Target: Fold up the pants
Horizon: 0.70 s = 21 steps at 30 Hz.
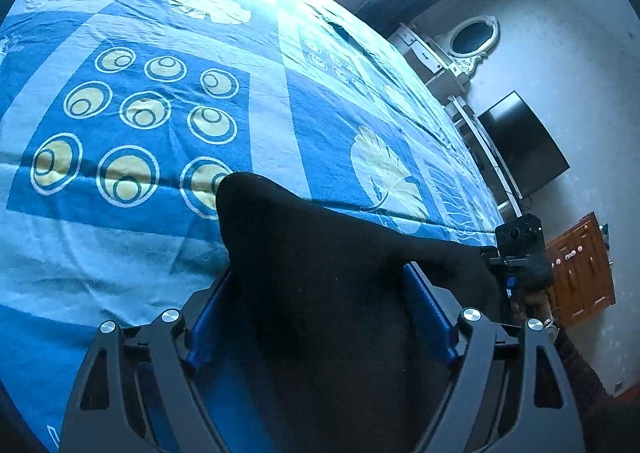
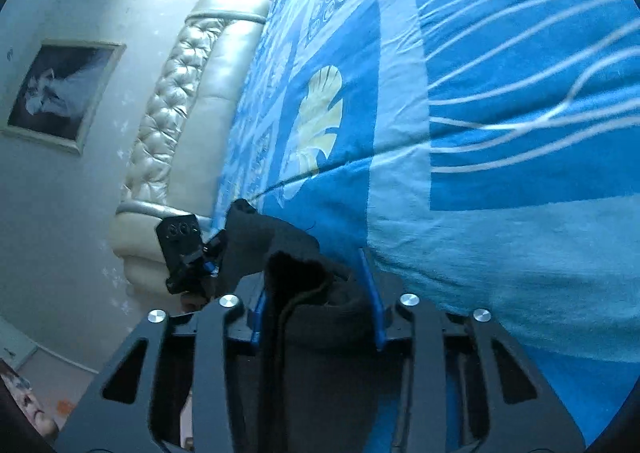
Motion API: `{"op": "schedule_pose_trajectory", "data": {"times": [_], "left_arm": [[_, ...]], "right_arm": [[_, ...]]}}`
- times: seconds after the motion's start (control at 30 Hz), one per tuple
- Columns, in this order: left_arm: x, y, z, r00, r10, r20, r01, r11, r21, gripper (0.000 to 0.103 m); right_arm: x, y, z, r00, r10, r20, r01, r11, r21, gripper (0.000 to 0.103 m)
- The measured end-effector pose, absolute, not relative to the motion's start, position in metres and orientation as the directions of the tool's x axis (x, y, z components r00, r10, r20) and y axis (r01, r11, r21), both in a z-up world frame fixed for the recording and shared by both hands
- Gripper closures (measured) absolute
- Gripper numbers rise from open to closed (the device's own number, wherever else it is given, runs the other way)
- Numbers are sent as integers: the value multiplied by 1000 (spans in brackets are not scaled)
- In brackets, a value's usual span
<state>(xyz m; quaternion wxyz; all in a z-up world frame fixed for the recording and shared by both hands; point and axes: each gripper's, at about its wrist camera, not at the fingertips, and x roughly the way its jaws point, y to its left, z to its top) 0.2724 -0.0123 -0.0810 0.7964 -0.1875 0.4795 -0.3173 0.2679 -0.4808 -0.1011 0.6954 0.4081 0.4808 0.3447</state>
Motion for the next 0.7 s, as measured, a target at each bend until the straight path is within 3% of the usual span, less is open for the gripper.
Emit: {"op": "schedule_pose_trajectory", "data": {"times": [0.2,0.7], "left_arm": [[271,-18,-81,364,-643,-674,365,764,-531,34],[267,-13,-82,405,-632,-661,360,774,-521,61]], "right_arm": [[266,-485,-106,311,873,-375,-88,419,904,69],[265,-488,-107,327,870,-368,-92,417,904,70]]}}
